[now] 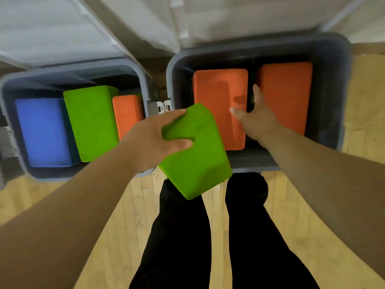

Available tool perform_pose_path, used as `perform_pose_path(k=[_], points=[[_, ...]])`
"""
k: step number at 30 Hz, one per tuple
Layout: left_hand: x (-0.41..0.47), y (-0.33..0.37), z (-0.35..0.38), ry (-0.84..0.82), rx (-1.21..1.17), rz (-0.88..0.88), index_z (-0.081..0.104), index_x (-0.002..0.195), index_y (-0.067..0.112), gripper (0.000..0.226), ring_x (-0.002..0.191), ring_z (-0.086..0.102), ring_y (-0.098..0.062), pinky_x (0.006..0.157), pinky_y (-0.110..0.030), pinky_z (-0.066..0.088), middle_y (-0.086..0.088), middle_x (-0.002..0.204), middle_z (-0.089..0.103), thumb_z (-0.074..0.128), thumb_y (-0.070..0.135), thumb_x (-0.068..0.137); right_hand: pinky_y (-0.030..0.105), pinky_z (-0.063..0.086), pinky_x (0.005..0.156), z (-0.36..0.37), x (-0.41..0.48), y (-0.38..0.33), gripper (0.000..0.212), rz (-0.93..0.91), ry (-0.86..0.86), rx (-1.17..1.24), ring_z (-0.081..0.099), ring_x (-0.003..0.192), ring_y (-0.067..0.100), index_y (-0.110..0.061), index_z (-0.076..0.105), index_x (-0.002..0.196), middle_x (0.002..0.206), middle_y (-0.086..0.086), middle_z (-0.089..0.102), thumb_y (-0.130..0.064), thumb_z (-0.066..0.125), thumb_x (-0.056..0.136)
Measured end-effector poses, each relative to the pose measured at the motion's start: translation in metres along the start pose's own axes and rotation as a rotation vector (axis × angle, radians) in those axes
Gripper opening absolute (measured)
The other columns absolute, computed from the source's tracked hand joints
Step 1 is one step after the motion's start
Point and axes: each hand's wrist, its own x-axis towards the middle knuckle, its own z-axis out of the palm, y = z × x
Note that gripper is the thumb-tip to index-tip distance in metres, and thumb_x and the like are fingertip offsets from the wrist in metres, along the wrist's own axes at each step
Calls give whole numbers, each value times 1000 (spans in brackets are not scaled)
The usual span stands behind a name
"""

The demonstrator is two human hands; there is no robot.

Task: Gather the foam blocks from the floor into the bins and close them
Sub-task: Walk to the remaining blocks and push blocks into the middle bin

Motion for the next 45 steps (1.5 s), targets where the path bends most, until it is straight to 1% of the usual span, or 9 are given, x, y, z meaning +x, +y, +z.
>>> perform_pose_path(k=[4,8,11,13,16,21,30,35,45], points=[[14,9,-7,-91,-22,32,39,147,59,86,117,61,-11,104,-35,51,16,142,55,72,67,67,37,42,110,-5,-34,10,100,46,-159,269,49,134,9,-46,18,159,152,-6,46,-50,80,81],[30,36,-17,-141,-140,97,46,146,54,83,107,66,2,98,-26,54,23,130,62,77,58,70,45,48,109,-9,-55,21,122,23,-422,217,52,136,9,-56,14,157,153,-12,48,-47,93,65],[46,54,-16,-57,-118,159,49,145,50,75,108,62,6,100,-22,49,26,126,59,82,49,78,51,51,106,-20,-48,18,116,-22,-363,197,63,125,11,-61,13,154,144,-10,59,-40,91,71],[61,57,-9,170,-60,197,46,150,44,74,121,53,-5,103,-19,43,13,139,50,82,45,84,46,54,102,-27,-41,10,107,-54,-273,164,65,118,11,-59,10,155,138,-11,61,-36,85,82],[72,53,9,339,-43,114,26,158,46,90,121,45,-12,84,-7,39,2,151,33,81,41,87,35,53,100,-25,-30,-1,99,-98,-83,121,61,121,9,-52,6,159,144,-14,56,-42,77,90],[82,43,57,176,111,79,1,159,55,109,123,53,-27,95,-45,54,-3,152,33,81,33,87,27,44,94,-9,-16,-3,93,-98,45,-59,57,126,22,-46,-3,162,156,-4,46,-43,66,98],[78,39,61,181,211,63,-7,157,55,107,138,41,-32,109,-52,45,-4,157,25,76,46,89,30,49,84,-23,-32,-5,95,-116,36,-245,65,97,20,-44,-5,161,146,-2,55,-45,65,97],[39,38,61,160,289,-1,-7,157,54,100,157,8,-32,123,-54,26,-4,171,1,69,53,92,38,41,108,-34,-74,0,92,-46,35,-256,45,140,27,-40,7,162,163,-1,33,-42,70,95],[-77,70,41,11,728,253,-7,160,47,95,156,2,-37,123,-55,21,-7,171,-4,57,67,93,51,35,116,-9,-248,8,99,264,224,-172,25,149,38,-34,11,162,165,12,21,-62,60,81]])
